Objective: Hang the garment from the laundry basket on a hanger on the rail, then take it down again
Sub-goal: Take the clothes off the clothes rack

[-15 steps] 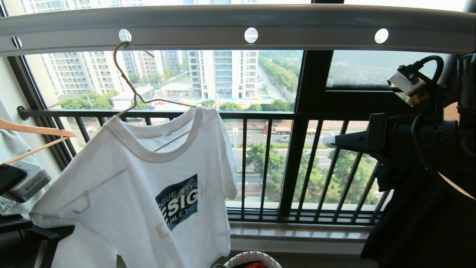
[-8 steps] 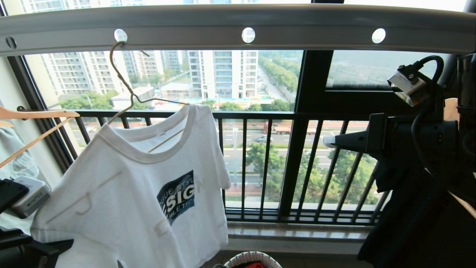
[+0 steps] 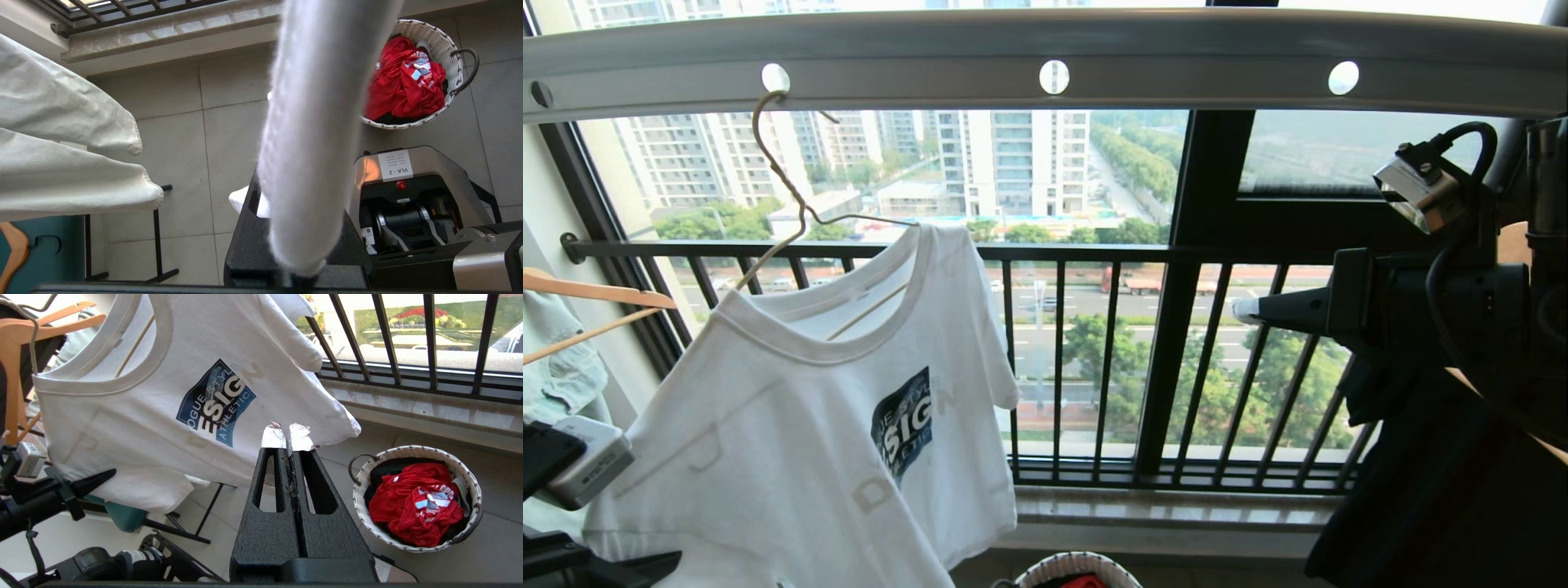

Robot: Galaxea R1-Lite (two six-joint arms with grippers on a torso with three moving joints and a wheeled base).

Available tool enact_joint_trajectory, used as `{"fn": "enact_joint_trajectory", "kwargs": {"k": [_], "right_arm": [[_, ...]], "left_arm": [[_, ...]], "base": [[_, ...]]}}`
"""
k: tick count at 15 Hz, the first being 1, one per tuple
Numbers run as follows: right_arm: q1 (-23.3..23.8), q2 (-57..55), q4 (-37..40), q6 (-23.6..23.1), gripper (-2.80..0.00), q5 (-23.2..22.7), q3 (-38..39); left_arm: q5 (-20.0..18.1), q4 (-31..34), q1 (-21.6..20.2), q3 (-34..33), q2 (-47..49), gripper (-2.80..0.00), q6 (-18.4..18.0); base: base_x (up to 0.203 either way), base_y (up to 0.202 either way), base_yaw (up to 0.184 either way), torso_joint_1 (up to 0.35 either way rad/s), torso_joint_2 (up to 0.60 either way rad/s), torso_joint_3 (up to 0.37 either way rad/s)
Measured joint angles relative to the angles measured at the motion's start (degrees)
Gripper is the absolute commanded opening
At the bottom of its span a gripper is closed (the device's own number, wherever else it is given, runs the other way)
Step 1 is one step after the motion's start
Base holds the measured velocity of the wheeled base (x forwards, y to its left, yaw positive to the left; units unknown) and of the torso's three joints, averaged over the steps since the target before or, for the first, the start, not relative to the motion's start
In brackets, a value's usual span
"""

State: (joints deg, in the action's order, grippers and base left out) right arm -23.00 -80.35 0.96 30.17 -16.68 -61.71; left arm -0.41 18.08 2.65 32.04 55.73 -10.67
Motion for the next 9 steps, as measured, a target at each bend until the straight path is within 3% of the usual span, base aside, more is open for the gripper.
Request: {"fn": "enact_joint_trajectory", "kwargs": {"k": [4, 5, 9], "right_arm": [[0.0, 0.0, 0.0, 0.0, -2.8, 0.0, 0.0], [0.0, 0.0, 0.0, 0.0, -2.8, 0.0, 0.0], [0.0, 0.0, 0.0, 0.0, -2.8, 0.0, 0.0]], "left_arm": [[0.0, 0.0, 0.0, 0.3, -0.2, -2.8, 0.0], [0.0, 0.0, 0.0, 0.4, -0.3, 0.0, 0.0], [0.0, 0.3, 0.0, 1.7, -1.2, 0.0, 0.0]], "base": [[0.0, 0.0, 0.0, 0.0, 0.0, 0.0], [0.0, 0.0, 0.0, 0.0, 0.0, 0.0], [0.0, 0.0, 0.0, 0.0, 0.0, 0.0]]}}
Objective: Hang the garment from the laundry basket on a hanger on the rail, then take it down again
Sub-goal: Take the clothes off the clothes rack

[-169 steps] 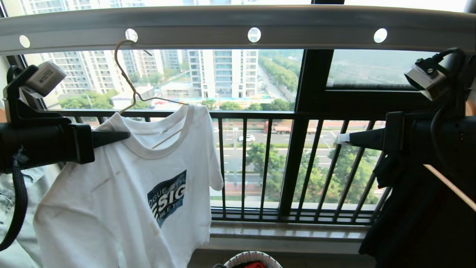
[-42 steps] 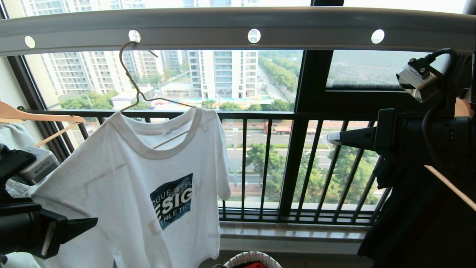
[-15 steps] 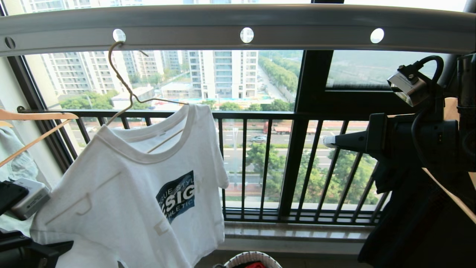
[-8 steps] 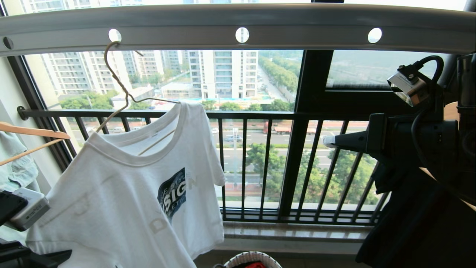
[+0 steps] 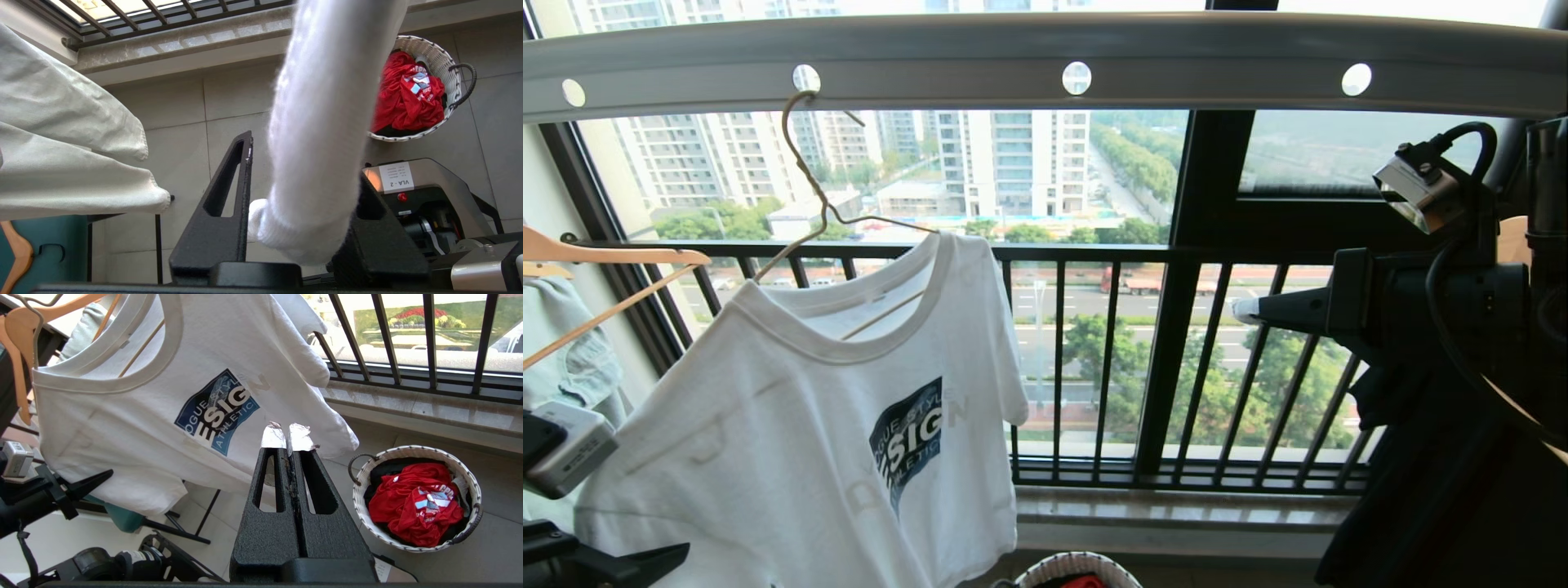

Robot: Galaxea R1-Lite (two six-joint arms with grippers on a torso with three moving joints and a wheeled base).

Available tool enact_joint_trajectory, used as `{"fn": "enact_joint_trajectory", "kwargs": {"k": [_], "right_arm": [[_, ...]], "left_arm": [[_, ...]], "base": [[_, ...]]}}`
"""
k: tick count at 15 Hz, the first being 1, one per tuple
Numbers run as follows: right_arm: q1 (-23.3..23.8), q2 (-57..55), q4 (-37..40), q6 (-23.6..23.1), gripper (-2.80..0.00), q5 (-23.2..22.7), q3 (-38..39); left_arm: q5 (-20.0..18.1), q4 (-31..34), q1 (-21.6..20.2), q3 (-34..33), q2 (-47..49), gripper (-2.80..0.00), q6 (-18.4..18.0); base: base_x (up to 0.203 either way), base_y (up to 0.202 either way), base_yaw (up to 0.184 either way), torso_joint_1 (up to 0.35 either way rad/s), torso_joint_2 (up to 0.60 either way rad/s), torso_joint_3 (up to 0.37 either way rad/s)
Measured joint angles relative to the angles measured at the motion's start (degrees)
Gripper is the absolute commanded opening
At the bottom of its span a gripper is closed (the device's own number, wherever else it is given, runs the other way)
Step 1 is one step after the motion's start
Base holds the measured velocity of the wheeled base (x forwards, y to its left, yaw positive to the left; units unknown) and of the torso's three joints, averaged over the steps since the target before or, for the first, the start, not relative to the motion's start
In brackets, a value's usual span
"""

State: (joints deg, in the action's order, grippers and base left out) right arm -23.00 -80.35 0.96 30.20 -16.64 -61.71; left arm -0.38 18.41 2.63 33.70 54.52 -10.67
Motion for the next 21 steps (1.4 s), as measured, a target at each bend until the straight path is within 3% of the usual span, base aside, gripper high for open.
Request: {"fn": "enact_joint_trajectory", "kwargs": {"k": [3, 10, 11, 15, 18, 21], "right_arm": [[0.0, 0.0, 0.0, 0.0, -2.8, 0.0, 0.0], [0.0, -1.3, 0.0, -0.4, -2.8, 0.1, 0.2], [-0.2, -1.5, 0.0, -1.5, -2.8, 0.1, 0.6], [-0.9, 0.0, 0.4, -3.1, -2.8, 0.7, 2.8], [-1.4, 4.1, 2.1, -4.6, -2.8, 2.4, 3.9], [-1.7, 10.0, 10.6, -7.3, -2.8, 6.1, 3.9]], "left_arm": [[0.0, 1.3, 0.0, 1.4, -1.5, 0.0, 0.0], [-0.4, 21.0, 0.0, 16.8, -13.6, 0.0, -0.6], [-0.5, 21.8, 0.0, 18.2, -15.5, -2.8, -0.6], [-2.6, 22.4, 0.1, 19.0, -22.5, -2.8, 1.5], [-11.3, 22.2, 0.3, 18.4, -25.4, -2.8, 5.0], [-22.3, 21.9, 0.3, 19.0, -27.6, -2.8, 7.5]], "base": [[0.0, 0.0, 0.0, 0.0, 0.0, 0.0], [0.0, 0.0, 0.0, 0.0, 0.0, 0.0], [0.0, 0.0, 0.0, 0.0, 0.0, 0.0], [0.0, 0.0, 0.0, 0.0, 0.0, 0.0], [0.0, 0.0, 0.0, 0.0, 0.0, 0.0], [0.0, 0.0, 0.0, 0.0, 0.0, 0.0]]}}
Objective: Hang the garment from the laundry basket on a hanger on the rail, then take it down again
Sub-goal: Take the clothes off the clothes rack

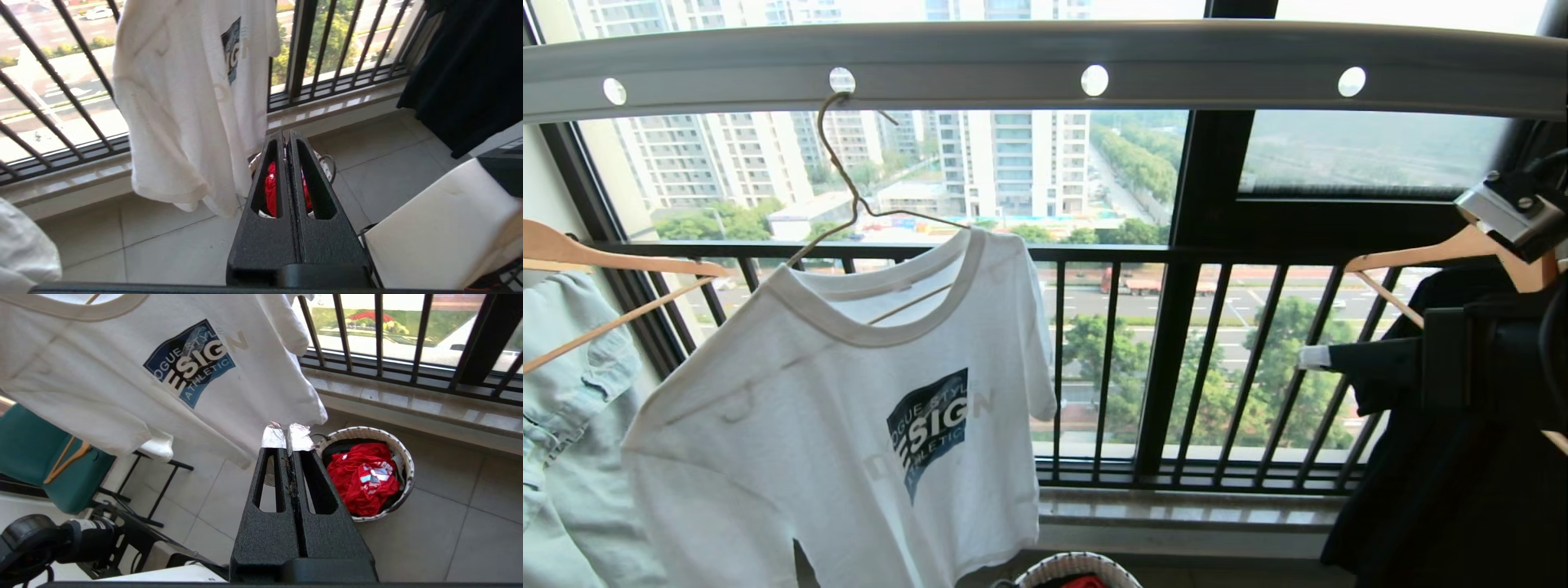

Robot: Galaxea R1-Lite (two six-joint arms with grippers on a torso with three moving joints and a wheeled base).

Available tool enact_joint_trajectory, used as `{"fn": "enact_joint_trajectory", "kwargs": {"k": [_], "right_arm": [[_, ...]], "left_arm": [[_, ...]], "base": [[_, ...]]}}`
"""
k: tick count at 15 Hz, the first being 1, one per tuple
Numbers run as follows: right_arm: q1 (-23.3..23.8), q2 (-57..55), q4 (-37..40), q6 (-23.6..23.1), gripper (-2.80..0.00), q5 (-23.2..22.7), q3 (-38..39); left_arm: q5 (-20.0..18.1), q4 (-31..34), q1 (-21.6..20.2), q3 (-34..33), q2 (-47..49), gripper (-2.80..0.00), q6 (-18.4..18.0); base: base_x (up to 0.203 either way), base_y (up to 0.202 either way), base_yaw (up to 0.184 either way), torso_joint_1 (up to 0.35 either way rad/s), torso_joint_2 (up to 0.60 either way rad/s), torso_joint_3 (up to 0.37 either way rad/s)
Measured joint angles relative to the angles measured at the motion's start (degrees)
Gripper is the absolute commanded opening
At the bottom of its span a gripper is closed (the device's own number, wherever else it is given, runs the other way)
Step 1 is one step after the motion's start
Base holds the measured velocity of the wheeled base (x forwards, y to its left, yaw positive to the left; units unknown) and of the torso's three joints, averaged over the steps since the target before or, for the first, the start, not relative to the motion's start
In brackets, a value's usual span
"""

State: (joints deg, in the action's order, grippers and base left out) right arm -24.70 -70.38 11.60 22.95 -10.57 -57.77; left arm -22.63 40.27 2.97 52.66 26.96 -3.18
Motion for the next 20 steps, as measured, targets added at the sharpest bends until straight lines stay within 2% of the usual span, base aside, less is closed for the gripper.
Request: {"fn": "enact_joint_trajectory", "kwargs": {"k": [3, 5, 7, 9, 13, 15, 18, 20], "right_arm": [[0.0, 6.2, 8.4, -0.9, -2.8, 7.2, -0.2], [0.0, 11.2, 13.3, -1.0, -2.8, 11.9, -0.3], [1.5, 17.3, 18.6, -1.2, -2.8, 15.6, -0.4], [4.5, 23.0, 23.4, -1.9, -2.8, 18.4, -1.1], [12.5, 34.4, 33.6, -4.5, -2.8, 19.9, -3.9], [17.6, 40.0, 37.7, -7.3, -2.8, 19.9, -4.3], [21.3, 47.8, 40.3, -11.1, -2.8, 19.8, -1.8], [22.0, 52.6, 40.3, -13.0, -2.8, 19.3, 3.3]], "left_arm": [[-6.4, -0.8, 0.1, 0.0, -2.4, -2.8, 3.8], [-9.6, -4.6, 0.2, -0.2, -4.0, -2.8, 8.0], [-10.4, -6.8, 0.2, 0.1, -5.7, -2.8, 11.1], [-10.4, -6.3, 0.3, 0.8, -7.5, -2.8, 12.2], [-9.0, -1.3, -0.7, 2.5, -12.0, -2.8, 13.0], [-7.8, -1.3, -1.8, -0.5, -15.0, -2.8, 12.7], [-2.3, -3.1, -2.7, -7.7, -19.0, -2.8, 12.1], [2.9, -8.4, -2.8, -15.4, -21.7, -2.8, 11.7]], "base": [[0.0, 0.0, 0.0, 0.0, 0.0, 0.0], [0.0, 0.0, 0.0, 0.0, 0.0, 0.0], [0.0, 0.0, 0.0, 0.0, 0.0, 0.0], [0.0, 0.0, 0.0, 0.0, 0.0, 0.0], [0.0, 0.0, 0.0, 0.0, 0.0, 0.0], [0.0, 0.0, 0.0, 0.0, 0.0, 0.0], [0.0, 0.0, 0.0, 0.0, 0.0, 0.0], [0.0, 0.0, 0.0, 0.0, 0.0, 0.0]]}}
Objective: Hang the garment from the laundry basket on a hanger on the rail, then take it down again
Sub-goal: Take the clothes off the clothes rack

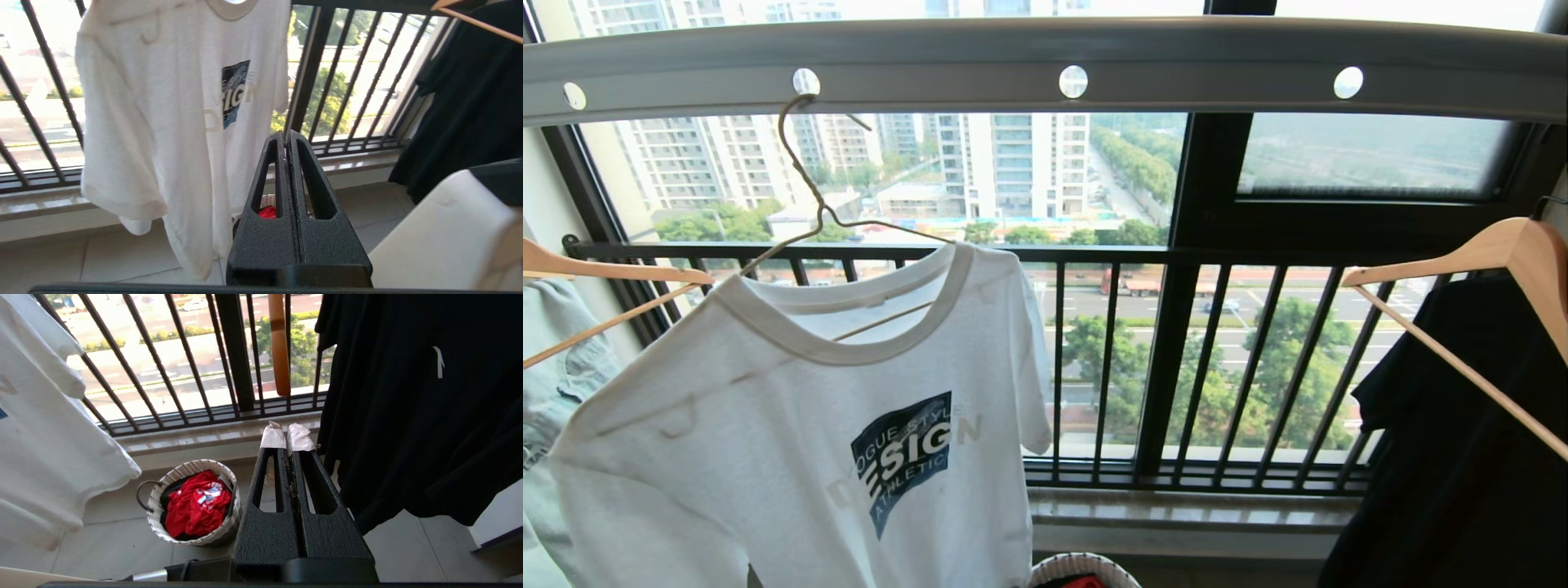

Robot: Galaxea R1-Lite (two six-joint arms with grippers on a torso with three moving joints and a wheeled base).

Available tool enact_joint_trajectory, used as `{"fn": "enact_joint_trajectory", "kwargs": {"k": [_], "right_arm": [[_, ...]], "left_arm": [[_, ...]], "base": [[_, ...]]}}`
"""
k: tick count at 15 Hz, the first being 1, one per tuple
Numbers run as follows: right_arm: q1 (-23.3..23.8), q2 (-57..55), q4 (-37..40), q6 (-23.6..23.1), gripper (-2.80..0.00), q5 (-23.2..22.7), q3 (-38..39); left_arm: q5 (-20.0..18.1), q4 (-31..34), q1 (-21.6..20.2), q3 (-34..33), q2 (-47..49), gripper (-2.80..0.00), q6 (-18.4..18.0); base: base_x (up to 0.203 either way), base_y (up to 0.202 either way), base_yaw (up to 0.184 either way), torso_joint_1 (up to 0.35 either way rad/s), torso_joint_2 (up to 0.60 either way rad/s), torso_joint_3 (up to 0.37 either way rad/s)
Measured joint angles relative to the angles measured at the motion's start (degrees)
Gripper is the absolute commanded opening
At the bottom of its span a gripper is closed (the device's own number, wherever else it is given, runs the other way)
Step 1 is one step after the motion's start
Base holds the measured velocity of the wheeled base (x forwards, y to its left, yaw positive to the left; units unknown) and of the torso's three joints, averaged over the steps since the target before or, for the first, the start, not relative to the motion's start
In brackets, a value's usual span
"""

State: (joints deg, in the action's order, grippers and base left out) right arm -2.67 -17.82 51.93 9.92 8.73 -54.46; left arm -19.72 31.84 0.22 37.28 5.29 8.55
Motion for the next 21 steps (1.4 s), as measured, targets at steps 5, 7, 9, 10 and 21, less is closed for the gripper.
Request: {"fn": "enact_joint_trajectory", "kwargs": {"k": [5, 7, 9, 10, 21], "right_arm": [[1.4, 10.8, -13.6, -6.8, -2.8, -6.3, 25.0], [1.6, 13.9, -26.3, -8.8, -2.8, -8.4, 36.3], [1.7, 15.9, -39.9, -11.2, -2.8, -9.9, 45.7], [1.7, 16.6, -45.6, -12.8, -2.8, -10.2, 49.0], [1.8, 17.9, -51.4, -14.5, -2.8, -10.2, 54.3]], "left_arm": [[14.4, -19.3, -0.1, -20.3, -4.2, -2.8, -5.9], [15.4, -24.9, 0.0, -26.4, -4.8, -2.8, -9.4], [15.5, -28.8, 0.0, -31.9, -5.0, -2.8, -11.4], [15.5, -30.3, 0.0, -33.7, -5.1, -2.8, -12.3], [18.9, -31.2, 0.0, -37.2, -5.1, -2.8, -15.3]], "base": [[0.0, 0.0, 0.0, 0.0, 0.0, 0.0], [0.0, 0.0, 0.0, 0.0, 0.0, 0.0], [0.0, 0.0, 0.0, 0.0, 0.0, 0.0], [0.0, 0.0, 0.0, 0.0, 0.0, 0.0], [0.0, 0.0, 0.0, 0.0, 0.0, 0.0]]}}
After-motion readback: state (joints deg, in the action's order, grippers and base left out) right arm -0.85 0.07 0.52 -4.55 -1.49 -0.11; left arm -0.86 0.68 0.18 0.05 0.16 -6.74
